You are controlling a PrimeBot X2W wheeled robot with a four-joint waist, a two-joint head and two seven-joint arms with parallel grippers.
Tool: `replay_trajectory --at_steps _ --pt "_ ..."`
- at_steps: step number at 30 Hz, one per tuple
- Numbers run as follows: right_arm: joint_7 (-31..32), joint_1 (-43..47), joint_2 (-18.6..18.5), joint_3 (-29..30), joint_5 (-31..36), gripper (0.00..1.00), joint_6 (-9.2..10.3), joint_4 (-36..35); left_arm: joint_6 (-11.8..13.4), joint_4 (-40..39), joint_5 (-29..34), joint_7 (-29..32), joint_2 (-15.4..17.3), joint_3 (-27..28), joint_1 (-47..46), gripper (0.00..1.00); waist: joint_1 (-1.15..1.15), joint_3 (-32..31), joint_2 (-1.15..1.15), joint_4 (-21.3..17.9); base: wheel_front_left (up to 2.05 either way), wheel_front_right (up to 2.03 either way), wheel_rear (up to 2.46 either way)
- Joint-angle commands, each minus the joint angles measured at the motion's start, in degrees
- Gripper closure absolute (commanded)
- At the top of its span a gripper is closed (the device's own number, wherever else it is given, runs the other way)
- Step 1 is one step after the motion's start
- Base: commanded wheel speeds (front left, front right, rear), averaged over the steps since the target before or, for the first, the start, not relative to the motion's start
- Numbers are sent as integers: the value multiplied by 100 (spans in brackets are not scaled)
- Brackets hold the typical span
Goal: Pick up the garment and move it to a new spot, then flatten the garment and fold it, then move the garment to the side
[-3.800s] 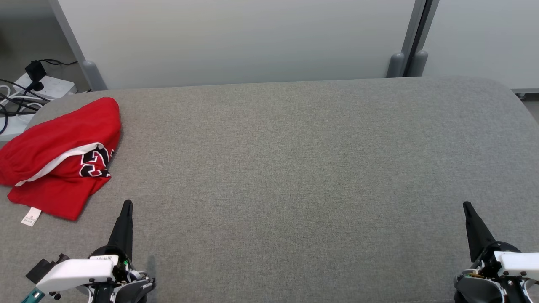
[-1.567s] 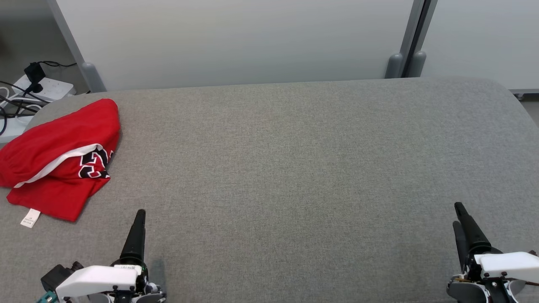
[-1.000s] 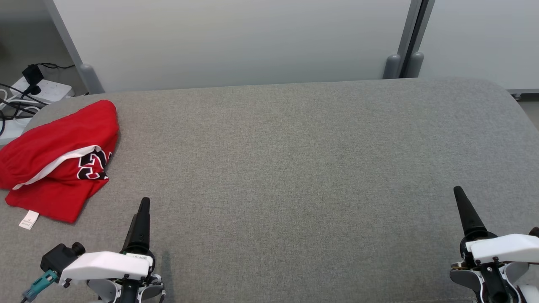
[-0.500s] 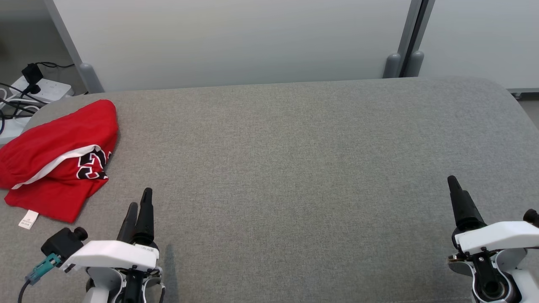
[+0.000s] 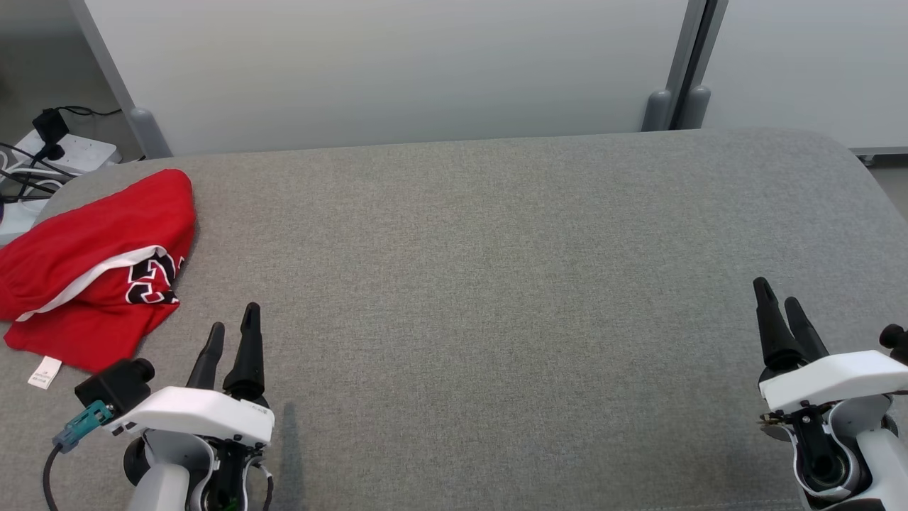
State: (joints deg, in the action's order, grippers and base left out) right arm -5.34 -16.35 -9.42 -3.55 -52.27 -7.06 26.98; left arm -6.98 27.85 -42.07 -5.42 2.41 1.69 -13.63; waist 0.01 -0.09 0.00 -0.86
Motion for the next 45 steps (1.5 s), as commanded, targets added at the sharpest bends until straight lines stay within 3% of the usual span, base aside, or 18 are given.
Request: replay_trajectory --at_steps 1,45 --pt "-100 -311 -119 -88 165 0 -31 -87 19 -92 178 -82 91 105 -346 0 0 0 0 0 0 0 0" --pt "-823 -1229 -498 -290 2992 0 -41 642 272 427 3376 -814 201 180 -1147 0 0 53 0 -25 0 0 0"
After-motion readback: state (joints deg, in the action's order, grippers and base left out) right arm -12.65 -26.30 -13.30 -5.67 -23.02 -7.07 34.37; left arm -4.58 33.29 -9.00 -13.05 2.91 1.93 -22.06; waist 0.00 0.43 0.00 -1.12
